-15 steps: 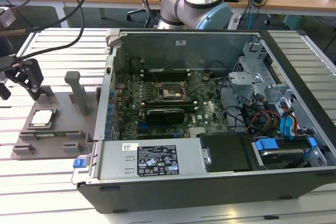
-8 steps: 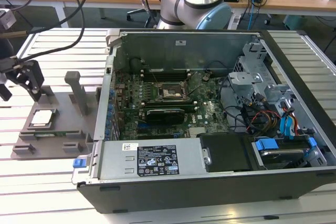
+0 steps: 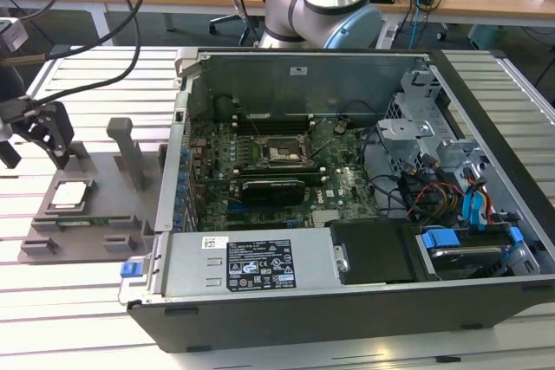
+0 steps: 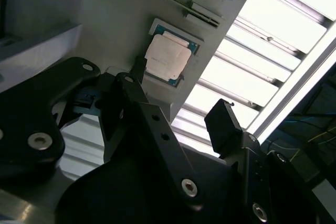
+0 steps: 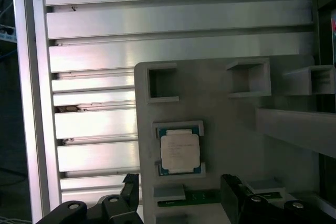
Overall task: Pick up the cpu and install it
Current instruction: 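Pick up the cpu and move it towards the insertion slot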
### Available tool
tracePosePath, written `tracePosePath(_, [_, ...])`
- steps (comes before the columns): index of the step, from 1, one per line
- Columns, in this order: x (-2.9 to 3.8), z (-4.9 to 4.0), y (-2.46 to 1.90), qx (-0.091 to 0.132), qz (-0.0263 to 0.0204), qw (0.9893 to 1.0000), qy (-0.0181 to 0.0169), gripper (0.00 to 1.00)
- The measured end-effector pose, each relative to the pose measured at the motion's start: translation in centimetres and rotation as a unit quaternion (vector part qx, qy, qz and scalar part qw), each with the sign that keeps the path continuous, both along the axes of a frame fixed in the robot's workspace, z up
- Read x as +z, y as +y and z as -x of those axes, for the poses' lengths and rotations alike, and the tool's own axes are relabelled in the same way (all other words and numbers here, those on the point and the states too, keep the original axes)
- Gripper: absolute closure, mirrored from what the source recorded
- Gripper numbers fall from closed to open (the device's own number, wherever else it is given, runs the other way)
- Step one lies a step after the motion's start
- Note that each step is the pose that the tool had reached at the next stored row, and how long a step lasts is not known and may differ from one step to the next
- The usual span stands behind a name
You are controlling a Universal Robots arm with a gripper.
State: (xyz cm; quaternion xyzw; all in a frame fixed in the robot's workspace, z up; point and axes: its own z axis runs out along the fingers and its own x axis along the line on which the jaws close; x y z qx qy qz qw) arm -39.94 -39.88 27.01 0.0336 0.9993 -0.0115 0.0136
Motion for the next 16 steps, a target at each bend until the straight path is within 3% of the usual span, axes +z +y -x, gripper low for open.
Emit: tracePosePath(16, [-0.83,0.00,0.00,0.000,0.0000,1.0000,0.0000,0.28])
